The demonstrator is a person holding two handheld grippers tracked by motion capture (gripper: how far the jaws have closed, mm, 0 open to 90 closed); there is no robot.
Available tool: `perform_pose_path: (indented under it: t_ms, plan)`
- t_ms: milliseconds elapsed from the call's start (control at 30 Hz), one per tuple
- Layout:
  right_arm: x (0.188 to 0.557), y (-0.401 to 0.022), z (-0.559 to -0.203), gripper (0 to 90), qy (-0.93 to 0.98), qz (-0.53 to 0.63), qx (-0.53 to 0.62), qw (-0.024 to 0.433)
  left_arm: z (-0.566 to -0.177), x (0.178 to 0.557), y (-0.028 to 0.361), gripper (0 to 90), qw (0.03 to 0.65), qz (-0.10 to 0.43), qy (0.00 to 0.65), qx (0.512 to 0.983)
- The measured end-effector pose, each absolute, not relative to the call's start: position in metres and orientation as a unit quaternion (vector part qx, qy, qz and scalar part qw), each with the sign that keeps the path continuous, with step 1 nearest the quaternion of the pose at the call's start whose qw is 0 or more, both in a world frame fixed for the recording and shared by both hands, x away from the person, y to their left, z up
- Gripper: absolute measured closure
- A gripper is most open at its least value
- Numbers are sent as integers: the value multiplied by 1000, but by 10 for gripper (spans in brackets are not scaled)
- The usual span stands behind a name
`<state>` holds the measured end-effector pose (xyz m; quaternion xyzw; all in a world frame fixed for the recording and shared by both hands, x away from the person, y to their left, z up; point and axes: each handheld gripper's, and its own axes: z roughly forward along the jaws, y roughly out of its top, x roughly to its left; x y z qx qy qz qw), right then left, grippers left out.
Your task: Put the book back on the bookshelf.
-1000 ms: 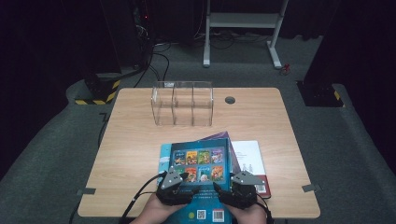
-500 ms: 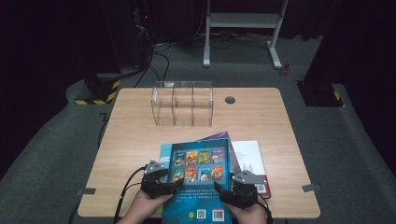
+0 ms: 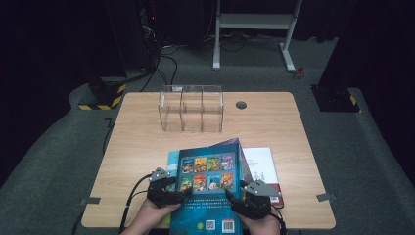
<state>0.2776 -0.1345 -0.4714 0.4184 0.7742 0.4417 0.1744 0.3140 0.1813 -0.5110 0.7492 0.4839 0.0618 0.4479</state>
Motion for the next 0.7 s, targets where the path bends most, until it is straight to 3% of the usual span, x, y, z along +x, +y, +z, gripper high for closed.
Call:
perform_pose_path:
  t_ms: [433,700]
  plan:
    - [274,-134,-468,411,770,453,406,190,-512,316,181,4,453,49,489,744]
    - [271,-132,-465,418,772,461,389,202,-511,318,182,0,464,20,488,739]
